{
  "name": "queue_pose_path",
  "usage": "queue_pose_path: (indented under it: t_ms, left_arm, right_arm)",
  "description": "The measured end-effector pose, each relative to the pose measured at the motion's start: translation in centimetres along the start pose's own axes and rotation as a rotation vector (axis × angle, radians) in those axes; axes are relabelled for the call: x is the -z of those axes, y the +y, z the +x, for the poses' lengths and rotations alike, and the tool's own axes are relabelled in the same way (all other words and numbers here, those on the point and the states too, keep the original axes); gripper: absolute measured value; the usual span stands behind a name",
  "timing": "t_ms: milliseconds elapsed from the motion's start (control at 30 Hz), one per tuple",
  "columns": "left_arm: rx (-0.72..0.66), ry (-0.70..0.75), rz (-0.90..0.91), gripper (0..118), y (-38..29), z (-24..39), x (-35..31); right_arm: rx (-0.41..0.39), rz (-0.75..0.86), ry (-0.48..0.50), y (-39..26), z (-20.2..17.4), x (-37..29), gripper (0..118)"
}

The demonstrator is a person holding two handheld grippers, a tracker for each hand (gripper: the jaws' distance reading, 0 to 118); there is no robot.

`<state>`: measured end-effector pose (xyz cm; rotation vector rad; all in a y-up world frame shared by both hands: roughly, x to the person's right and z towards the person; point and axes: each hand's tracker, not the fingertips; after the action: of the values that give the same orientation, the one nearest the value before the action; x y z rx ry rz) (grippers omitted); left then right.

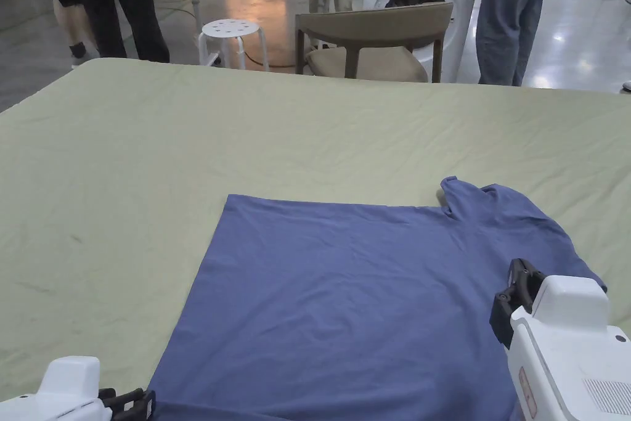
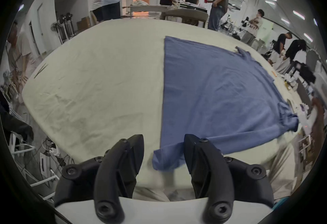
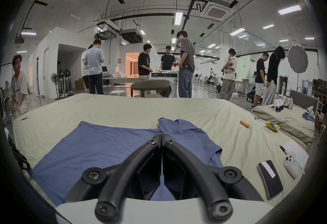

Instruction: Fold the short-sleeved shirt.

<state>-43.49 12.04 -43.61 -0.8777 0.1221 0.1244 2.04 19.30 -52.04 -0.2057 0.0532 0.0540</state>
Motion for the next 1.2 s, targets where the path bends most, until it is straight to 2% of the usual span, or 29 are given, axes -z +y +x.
queue_pose_path:
  t_ms: [100, 267, 300, 467, 567, 633, 700, 733, 767, 833, 933, 1067, 1200]
  left_arm:
    - [-0.005, 0.036, -0.111, 48, -0.6, 0.5, 2.5]
    - [0.006, 0.069, -0.087, 43, -0.6, 1.5, 2.3]
    - [0.023, 0.061, -0.089, 40, -0.6, 1.6, 2.2]
    - [0.042, 0.001, -0.117, 5, -0.4, 2.2, 2.6]
    - [0.12, 0.007, -0.123, 3, -0.3, 2.5, 2.4]
    - [0.112, 0.0, -0.123, 2, -0.1, 2.3, 2.2]
    - [0.096, -0.015, -0.118, 2, 0.2, 1.9, 1.7]
    - [0.089, -0.022, -0.116, 2, 0.2, 1.7, 1.5]
    - [0.082, -0.023, -0.109, 2, 0.3, 1.6, 1.3]
    - [0.071, -0.028, -0.106, 2, 0.3, 1.3, 1.1]
    - [0.066, -0.029, -0.101, 2, 0.2, 1.1, 1.0]
    - [0.059, -0.032, -0.102, 2, 0.2, 1.1, 1.0]
    - [0.063, -0.03, -0.103, 2, 0.1, 1.1, 1.2]
  right_arm:
    - [0.004, -0.015, -0.013, -0.3, 0.6, -0.2, 0]
    - [-0.008, -0.047, -0.034, -1.2, 1.7, -0.8, 0]
    - [-0.012, -0.054, -0.038, -1.3, 2.0, -0.9, 0]
    - [-0.022, -0.114, -0.051, -1.6, 4.1, -1.9, 0]
    - [-0.046, -0.207, -0.057, -1.4, 6.4, -2.7, 0]
    - [-0.054, -0.283, -0.053, -1.2, 8.0, -3.2, 1]
    - [-0.054, -0.378, -0.064, -1.4, 9.9, -3.9, 14]
    - [-0.058, -0.422, -0.063, -1.6, 10.6, -4.3, 25]
    - [-0.064, -0.471, -0.067, -2.0, 11.3, -4.7, 41]
    - [-0.061, -0.552, -0.064, -3.1, 12.5, -5.4, 59]
    - [-0.056, -0.652, -0.043, -5.3, 13.3, -6.2, 61]
    - [-0.094, -0.768, -0.037, -8.8, 13.2, -6.2, 61]
    - [-0.043, -0.768, -0.036, -10.5, 13.5, -5.7, 60]
